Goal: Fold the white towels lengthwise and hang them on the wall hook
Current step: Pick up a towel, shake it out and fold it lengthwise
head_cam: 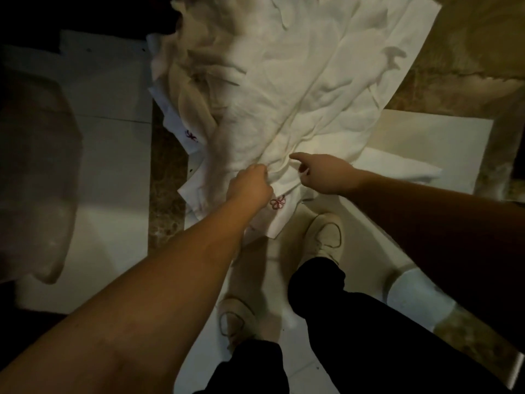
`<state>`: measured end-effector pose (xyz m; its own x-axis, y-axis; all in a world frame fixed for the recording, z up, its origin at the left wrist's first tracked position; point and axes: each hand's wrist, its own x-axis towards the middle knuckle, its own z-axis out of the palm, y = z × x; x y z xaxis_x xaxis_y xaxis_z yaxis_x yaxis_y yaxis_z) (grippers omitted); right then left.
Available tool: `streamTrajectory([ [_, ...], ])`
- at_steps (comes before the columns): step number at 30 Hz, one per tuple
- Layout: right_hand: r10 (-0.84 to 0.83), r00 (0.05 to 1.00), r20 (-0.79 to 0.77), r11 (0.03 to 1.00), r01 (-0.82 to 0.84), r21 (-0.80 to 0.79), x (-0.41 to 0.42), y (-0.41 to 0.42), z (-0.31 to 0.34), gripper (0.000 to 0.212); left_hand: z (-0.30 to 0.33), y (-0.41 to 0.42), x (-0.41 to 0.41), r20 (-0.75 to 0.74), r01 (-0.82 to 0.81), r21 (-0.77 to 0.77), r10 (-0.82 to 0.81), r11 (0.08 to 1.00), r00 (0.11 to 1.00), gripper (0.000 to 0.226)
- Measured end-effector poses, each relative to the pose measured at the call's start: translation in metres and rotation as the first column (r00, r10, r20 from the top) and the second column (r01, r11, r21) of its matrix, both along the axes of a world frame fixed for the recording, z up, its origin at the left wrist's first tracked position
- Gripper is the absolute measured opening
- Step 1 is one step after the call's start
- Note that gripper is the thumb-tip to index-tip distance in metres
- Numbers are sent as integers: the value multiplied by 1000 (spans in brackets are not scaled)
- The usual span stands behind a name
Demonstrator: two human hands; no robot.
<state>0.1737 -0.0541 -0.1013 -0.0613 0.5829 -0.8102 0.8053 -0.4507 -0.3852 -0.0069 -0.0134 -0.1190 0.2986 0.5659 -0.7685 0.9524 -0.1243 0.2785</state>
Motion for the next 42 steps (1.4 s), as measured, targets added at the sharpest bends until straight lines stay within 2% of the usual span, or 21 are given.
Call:
streamTrajectory([
  [4, -28, 999, -44, 999, 27, -17, -12, -7, -24, 66, -21, -10, -7, -67, 48, 50, -45, 998, 997, 32],
  [7, 49, 998, 49, 997, -51, 50, -19, -15, -39, 41, -30, -20, -16, -64, 36, 17, -34, 999, 997, 28],
  [9, 28, 993, 110, 993, -40, 110, -22, -20, -42, 22, -25, -31, -19, -46, 33, -4, -33, 999, 998, 24],
  [13, -29, 995, 93, 978, 8, 210, -24, -41, -20, 20, 7, -51, -26, -26, 56, 28, -55, 998, 998, 16],
  [19, -115, 989, 96, 959, 85, 272, -32, -73, 60, 15, 87, -61, -35, 15, 78, 87, -79, 993, 997, 24],
  [24, -156, 976, 153, 948, 104, 300, -46, -85, 140, 10, 168, -71, -47, 21, 147, 140, -151, 979, 988, 21],
  [31, -141, 967, 211, 928, 55, 368, -87, -115, 263, 11, 276, -97, -96, -146, 293, 254, -263, 922, 954, 18],
  [36, -146, 951, 272, 911, 23, 411, -108, -137, 347, 10, 345, -107, -138, -293, 277, 280, -193, 919, 936, 24],
  [42, -232, 921, 312, 875, 58, 480, -107, -177, 417, 10, 406, -146, -179, -240, 75, 372, 18, 925, 971, 16],
])
